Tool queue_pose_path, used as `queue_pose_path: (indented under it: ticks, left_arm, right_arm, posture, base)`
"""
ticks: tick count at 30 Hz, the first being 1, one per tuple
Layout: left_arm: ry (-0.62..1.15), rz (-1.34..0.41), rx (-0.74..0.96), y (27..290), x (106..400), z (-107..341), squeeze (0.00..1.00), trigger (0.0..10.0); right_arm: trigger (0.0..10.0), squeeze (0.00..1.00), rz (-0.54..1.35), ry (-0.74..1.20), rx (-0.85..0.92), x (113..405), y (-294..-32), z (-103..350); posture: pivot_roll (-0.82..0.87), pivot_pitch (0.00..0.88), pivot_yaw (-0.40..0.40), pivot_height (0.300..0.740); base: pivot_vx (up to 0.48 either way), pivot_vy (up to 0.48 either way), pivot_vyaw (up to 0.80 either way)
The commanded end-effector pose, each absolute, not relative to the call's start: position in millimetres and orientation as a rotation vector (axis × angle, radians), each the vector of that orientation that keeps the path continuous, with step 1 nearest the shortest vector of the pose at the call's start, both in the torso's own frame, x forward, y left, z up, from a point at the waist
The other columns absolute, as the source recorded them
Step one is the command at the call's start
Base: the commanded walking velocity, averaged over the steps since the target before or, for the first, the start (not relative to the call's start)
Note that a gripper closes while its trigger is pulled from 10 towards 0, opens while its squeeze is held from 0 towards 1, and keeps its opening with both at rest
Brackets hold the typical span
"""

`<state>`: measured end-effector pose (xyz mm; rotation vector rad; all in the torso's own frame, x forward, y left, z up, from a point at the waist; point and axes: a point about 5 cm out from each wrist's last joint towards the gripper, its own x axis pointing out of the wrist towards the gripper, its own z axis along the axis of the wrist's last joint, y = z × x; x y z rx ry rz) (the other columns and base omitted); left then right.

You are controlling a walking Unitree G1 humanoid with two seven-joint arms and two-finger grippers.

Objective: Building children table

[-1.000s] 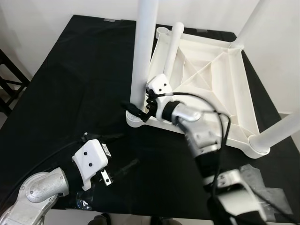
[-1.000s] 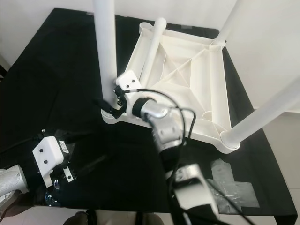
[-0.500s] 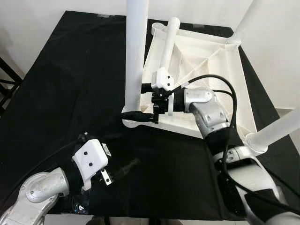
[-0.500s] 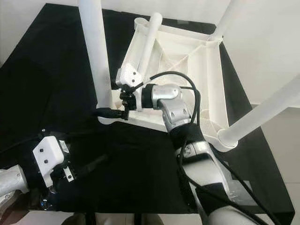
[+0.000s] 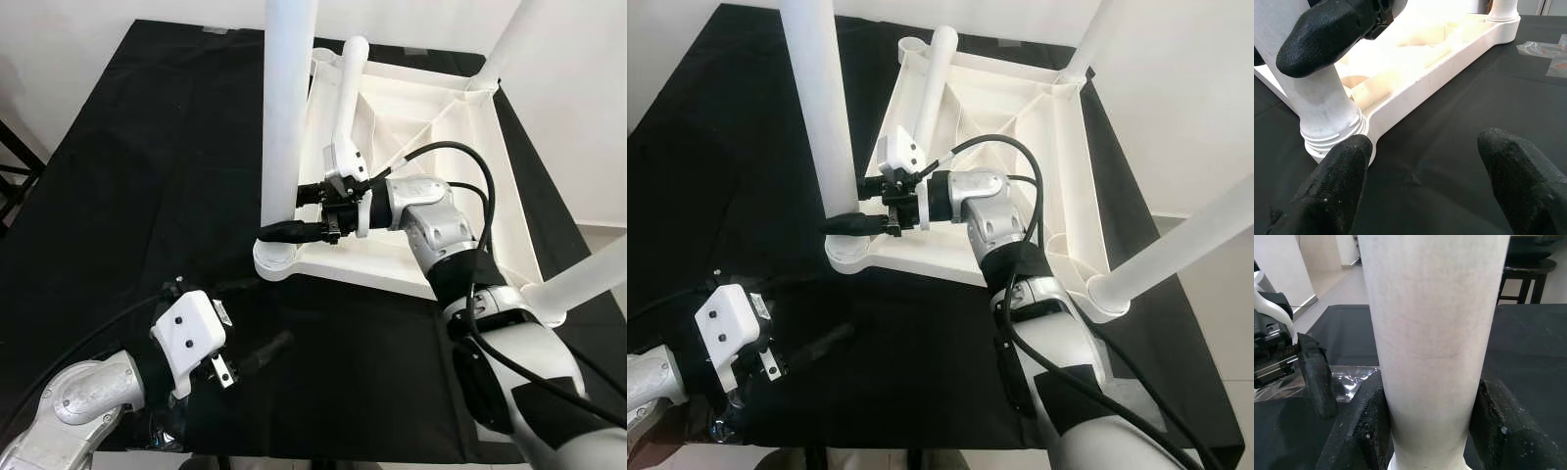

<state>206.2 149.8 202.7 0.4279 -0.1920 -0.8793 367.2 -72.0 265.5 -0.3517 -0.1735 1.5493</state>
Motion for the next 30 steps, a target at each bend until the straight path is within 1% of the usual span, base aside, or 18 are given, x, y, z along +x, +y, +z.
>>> queue_pose_path:
  ticks: [1, 4, 5, 6, 9, 10, 11, 13, 14, 15, 16, 17, 25, 30]
  left_arm:
    - [-0.177, -0.898, 0.426, 148.3, 202.2, 200.5, 0.0, 10.0]
    - [-0.176, -0.9, 0.423, 147.4, 201.8, 199.8, 0.0, 10.0]
    - [-0.176, -0.9, 0.423, 147.2, 201.7, 199.7, 0.0, 10.0]
    - [-0.175, -0.9, 0.422, 147.3, 201.5, 199.4, 0.0, 10.0]
    - [-0.174, -0.9, 0.422, 147.4, 201.3, 199.2, 0.0, 10.0]
    - [-0.173, -0.901, 0.421, 148.2, 200.7, 198.7, 0.0, 10.0]
    - [-0.173, -0.901, 0.421, 148.2, 200.7, 198.7, 0.0, 10.0]
    - [-0.171, -0.902, 0.42, 149.4, 200.7, 198.5, 0.0, 10.0]
    - [-0.171, -0.902, 0.42, 149.4, 200.7, 198.5, 0.0, 10.0]
    - [-0.168, -0.903, 0.42, 149.7, 200.8, 198.4, 0.0, 10.0]
    - [-0.165, -0.908, 0.424, 149.6, 200.7, 197.9, 0.0, 10.0]
    - [-0.166, -0.912, 0.424, 149.0, 200.8, 198.1, 0.0, 10.0]
    - [-0.171, -0.914, 0.424, 148.3, 201.2, 198.8, 0.0, 10.0]
    - [-0.17, -0.91, 0.428, 149.8, 201.1, 199.4, 0.0, 10.0]
  right_arm:
    - [0.0, 0.0, 1.56, -0.165, -0.372, 366.9, -72.6, 261.9]
    - [0.0, 0.0, 1.423, -0.163, -0.376, 372.9, -79.8, 254.4]
    - [0.0, 0.0, 1.363, -0.163, -0.365, 374.0, -83.3, 249.3]
    - [0.0, 0.0, 1.265, -0.145, -0.329, 374.3, -87.3, 236.8]
    - [0.0, 0.0, 1.221, -0.132, -0.312, 373.8, -88.4, 230.3]
    - [0.0, 0.0, 0.986, -0.07, -0.285, 374.5, -83.4, 209.5]
    - [0.0, 0.0, 0.986, -0.07, -0.285, 374.5, -83.4, 209.5]
    - [0.0, 0.0, 0.625, -0.035, -0.222, 371.4, -82.0, 190.7]
    - [0.0, 0.0, 0.625, -0.035, -0.222, 371.4, -82.0, 190.7]
    - [0.0, 0.0, 0.621, -0.008, -0.201, 356.2, -71.5, 177.4]
    - [0.0, 0.0, 0.644, 0.001, -0.204, 346.4, -63.4, 171.1]
    - [0.0, 0.0, 0.663, 0.002, -0.209, 342.4, -58.8, 169.6]
    - [0.0, 0.0, 0.657, -0.026, -0.241, 351.7, -52.1, 181.4]
    - [0.0, 0.0, 0.56, -0.015, -0.245, 346.2, -48.5, 187.9]
  posture:
    - [0.13, 0.262, -0.141, 0.74]
    - [0.12, 0.26, -0.141, 0.74]
    - [0.12, 0.259, -0.141, 0.74]
    - [0.11, 0.258, -0.145, 0.74]
    - [0.11, 0.257, -0.146, 0.74]
    - [0.12, 0.254, -0.145, 0.74]
    - [0.12, 0.254, -0.145, 0.74]
    - [0.12, 0.254, -0.138, 0.74]
    - [0.12, 0.254, -0.138, 0.74]
    - [0.12, 0.255, -0.124, 0.74]
    - [0.13, 0.248, -0.127, 0.74]
    - [0.13, 0.243, -0.129, 0.74]
    - [0.14, 0.243, -0.136, 0.74]
    - [0.14, 0.247, -0.13, 0.74]
  base:
    - [0.0, 0.0, 0.0]
    - [0.0, 0.0, 0.0]
    - [0.0, 0.0, 0.0]
    - [0.0, 0.0, 0.0]
    - [0.0, 0.0, 0.0]
    - [0.0, 0.0, 0.0]
    - [0.0, 0.0, 0.0]
    - [0.0, 0.0, 0.0]
    - [0.0, 0.0, 0.0]
    - [0.0, 0.0, 0.0]
    - [0.0, 0.0, 0.0]
    - [0.0, 0.0, 0.0]
    - [0.0, 0.0, 0.0]
    - [0.0, 0.0, 0.0]
